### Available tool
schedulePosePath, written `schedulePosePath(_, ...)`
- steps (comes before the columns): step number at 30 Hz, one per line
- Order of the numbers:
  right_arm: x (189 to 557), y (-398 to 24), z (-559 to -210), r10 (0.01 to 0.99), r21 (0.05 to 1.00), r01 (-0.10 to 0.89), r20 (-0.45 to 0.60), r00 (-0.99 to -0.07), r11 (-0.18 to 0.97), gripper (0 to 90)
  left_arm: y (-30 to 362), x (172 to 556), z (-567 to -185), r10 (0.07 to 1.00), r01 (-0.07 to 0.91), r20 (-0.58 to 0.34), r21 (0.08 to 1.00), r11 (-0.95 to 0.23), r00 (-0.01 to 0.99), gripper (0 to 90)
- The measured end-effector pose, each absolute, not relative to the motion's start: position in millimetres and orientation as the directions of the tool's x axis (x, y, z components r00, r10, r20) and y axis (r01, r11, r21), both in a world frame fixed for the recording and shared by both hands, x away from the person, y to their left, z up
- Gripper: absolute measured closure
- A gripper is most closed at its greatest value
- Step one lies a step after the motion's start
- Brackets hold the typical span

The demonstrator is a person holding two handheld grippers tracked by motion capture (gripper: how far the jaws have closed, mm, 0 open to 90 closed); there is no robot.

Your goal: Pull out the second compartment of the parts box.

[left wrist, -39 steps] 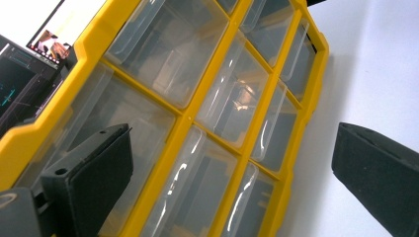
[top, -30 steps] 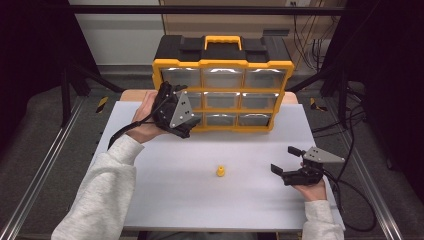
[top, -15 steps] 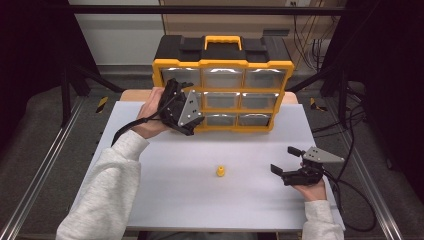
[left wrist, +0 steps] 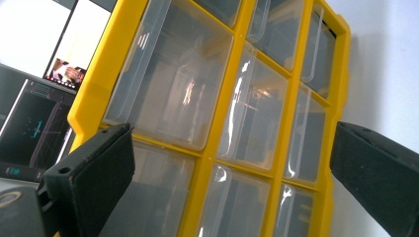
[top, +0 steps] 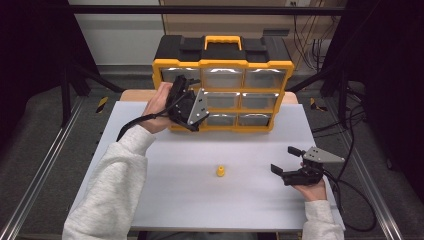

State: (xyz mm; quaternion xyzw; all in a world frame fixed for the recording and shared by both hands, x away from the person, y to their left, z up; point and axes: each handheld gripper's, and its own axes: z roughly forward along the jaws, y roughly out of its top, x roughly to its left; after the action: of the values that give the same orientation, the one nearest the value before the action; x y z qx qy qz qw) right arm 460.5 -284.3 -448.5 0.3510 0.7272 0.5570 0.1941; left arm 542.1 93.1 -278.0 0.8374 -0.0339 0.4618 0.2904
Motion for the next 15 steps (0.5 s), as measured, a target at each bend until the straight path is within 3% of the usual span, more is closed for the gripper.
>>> schedulePosePath(15,460.6,-284.4,-448.5,0.727,0.947,0.293,0.107,-0.678,0.134,0.3,75.1,548.5,-276.8,0.167,-0.363,0.835,0.396,-0.844,0.524,4.4)
